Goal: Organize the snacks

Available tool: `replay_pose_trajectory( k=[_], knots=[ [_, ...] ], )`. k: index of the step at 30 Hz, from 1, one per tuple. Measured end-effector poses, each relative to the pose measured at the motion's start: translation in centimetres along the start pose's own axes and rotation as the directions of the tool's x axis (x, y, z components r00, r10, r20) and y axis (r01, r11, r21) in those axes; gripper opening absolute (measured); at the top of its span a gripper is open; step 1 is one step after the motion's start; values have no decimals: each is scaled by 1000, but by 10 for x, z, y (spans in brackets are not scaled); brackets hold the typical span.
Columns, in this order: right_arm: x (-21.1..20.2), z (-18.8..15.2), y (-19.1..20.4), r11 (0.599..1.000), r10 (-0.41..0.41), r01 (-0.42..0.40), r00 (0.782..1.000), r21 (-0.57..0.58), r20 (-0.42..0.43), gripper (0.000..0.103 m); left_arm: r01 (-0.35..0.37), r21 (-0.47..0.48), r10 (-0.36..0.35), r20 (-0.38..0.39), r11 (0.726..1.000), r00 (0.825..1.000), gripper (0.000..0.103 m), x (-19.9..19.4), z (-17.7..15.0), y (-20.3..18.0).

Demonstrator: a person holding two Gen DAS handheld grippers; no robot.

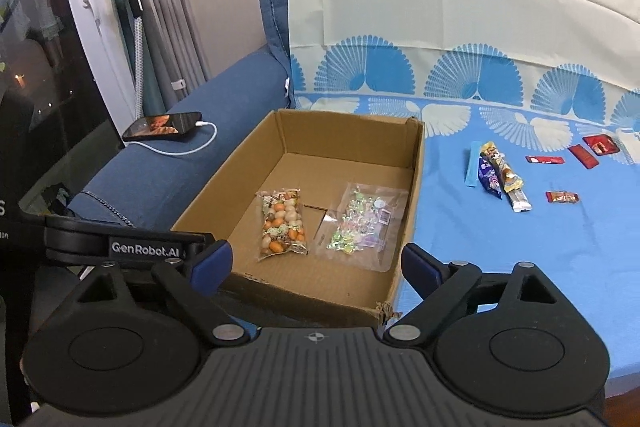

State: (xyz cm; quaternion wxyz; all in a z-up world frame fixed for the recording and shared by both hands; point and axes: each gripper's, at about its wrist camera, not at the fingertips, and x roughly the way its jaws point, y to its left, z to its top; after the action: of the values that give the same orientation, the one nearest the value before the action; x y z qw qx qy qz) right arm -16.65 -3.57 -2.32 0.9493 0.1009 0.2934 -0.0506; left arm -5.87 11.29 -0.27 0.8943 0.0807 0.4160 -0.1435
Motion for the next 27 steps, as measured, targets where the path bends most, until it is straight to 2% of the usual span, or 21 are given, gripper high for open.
replay_pose_trajectory(
  k=[9, 27],
  knots=[
    [-21, -8, 1, 1000, -2, 2, 999, 5, 39, 96, -9, 14, 9, 41, 1000, 999, 103, -25, -8, -7],
    [-37, -15, 4, 1000, -11, 11, 998, -9, 60, 97, -30, 28, 29, 28, 999, 999, 103, -34, -16, -9]
  ],
)
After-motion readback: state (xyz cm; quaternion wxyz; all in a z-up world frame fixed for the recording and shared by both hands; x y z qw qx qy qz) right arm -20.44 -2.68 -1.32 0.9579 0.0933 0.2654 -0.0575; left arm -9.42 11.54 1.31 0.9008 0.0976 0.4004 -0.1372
